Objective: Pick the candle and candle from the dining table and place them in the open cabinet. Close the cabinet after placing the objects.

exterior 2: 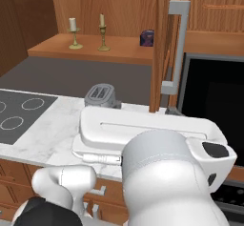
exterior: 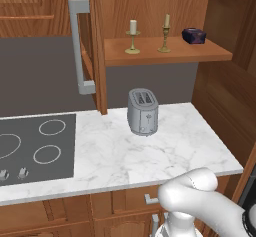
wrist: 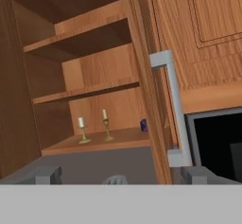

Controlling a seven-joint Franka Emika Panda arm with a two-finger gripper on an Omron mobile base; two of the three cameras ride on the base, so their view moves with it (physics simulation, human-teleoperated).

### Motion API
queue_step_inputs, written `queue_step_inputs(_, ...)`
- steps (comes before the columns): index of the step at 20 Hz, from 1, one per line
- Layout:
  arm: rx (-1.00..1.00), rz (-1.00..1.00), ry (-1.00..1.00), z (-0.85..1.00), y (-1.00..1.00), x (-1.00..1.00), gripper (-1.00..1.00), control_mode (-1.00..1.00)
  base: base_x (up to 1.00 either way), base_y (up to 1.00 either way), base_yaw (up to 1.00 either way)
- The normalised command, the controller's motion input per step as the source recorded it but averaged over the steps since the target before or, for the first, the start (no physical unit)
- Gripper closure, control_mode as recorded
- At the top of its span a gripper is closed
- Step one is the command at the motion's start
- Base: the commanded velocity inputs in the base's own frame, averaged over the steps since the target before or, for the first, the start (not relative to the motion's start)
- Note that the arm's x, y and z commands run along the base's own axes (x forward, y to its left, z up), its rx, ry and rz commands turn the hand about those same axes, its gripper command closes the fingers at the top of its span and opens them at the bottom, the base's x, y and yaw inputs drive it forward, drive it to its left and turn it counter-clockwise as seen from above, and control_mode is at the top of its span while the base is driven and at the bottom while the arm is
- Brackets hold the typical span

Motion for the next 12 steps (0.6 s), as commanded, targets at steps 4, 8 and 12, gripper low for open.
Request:
queue_step_inputs(4, 0.00, 0.01, 0.00, -0.01, 0.00, 0.04, -1.00, -1.00, 0.00, 0.00, 0.00)
queue_step_inputs(8, 0.00, 0.02, -0.04, -0.01, 0.00, 0.01, -1.00, -1.00, 0.00, 0.00, 0.00)
queue_step_inputs(12, 0.00, 0.01, -0.08, -0.06, 0.21, 0.21, -1.00, -1.00, 0.00, 0.00, 0.00)
